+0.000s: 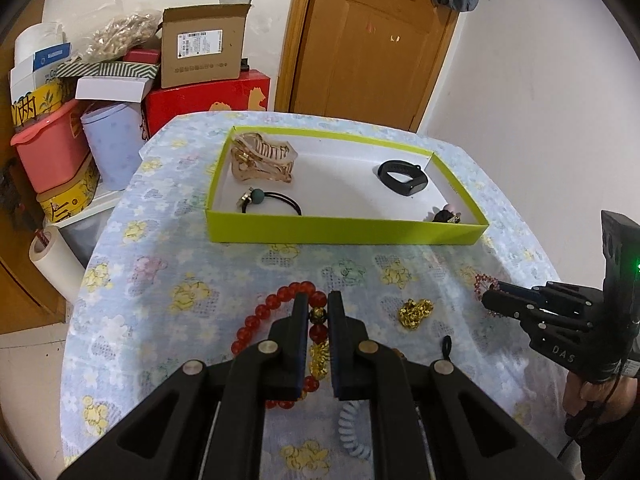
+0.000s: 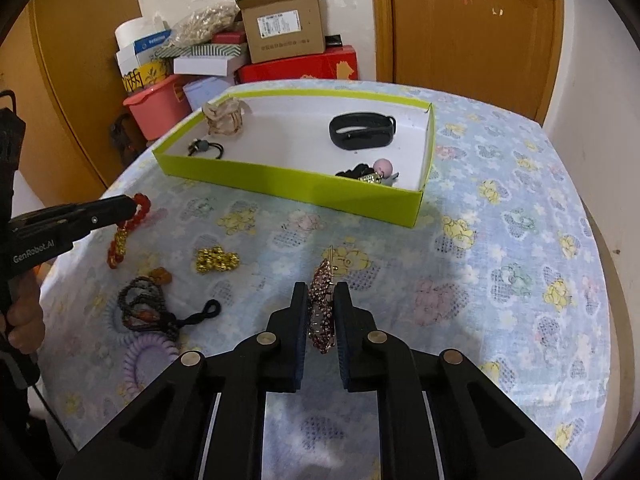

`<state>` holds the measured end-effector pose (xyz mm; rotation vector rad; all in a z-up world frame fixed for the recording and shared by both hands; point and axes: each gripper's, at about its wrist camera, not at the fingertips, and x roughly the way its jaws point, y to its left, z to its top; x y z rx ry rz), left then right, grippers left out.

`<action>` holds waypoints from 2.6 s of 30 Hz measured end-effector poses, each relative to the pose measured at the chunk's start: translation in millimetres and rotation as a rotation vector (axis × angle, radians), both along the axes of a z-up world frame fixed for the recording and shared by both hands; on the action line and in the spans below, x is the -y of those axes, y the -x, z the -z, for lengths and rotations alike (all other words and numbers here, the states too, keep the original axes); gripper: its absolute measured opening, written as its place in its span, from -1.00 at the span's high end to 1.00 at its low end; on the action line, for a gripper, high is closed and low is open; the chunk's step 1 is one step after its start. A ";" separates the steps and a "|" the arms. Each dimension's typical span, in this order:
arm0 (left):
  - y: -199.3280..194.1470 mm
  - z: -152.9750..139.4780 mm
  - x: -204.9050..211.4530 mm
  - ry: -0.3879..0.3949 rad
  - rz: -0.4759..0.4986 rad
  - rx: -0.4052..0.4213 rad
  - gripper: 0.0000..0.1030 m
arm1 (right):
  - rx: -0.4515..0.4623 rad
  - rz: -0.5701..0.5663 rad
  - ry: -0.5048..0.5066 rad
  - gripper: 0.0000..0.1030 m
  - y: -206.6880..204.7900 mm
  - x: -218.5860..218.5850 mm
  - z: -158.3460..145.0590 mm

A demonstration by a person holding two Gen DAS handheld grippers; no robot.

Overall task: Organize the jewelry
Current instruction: 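Carry the red bracelet and sparkly bracelet into the green tray and release both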

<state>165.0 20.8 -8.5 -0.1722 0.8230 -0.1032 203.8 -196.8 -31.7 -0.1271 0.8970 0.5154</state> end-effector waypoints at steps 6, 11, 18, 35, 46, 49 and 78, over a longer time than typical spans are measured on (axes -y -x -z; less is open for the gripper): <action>8.7 -9.1 2.3 0.003 0.006 0.019 0.81 | 0.010 0.003 -0.031 0.75 9.0 5.5 -10.5; 14.8 -21.6 3.9 0.005 0.013 0.043 0.81 | 0.027 0.007 -0.051 0.75 16.8 9.4 -22.0; 15.7 -39.5 3.1 0.038 0.031 0.073 0.81 | 0.057 -0.001 -0.068 0.75 22.3 9.8 -36.9; -19.5 -74.3 13.4 0.026 0.087 0.130 0.82 | 0.104 -0.005 -0.089 0.75 -0.2 10.3 -60.1; -67.8 -86.4 11.9 0.019 0.095 0.144 0.82 | 0.125 -0.002 -0.077 0.75 -43.2 2.1 -66.8; -80.6 -82.5 11.2 0.020 0.098 0.136 0.82 | 0.121 0.004 -0.068 0.75 -59.0 0.5 -63.7; -148.6 10.2 24.7 0.012 0.117 -0.065 0.81 | -0.037 0.041 0.023 0.75 -150.1 -16.4 -1.0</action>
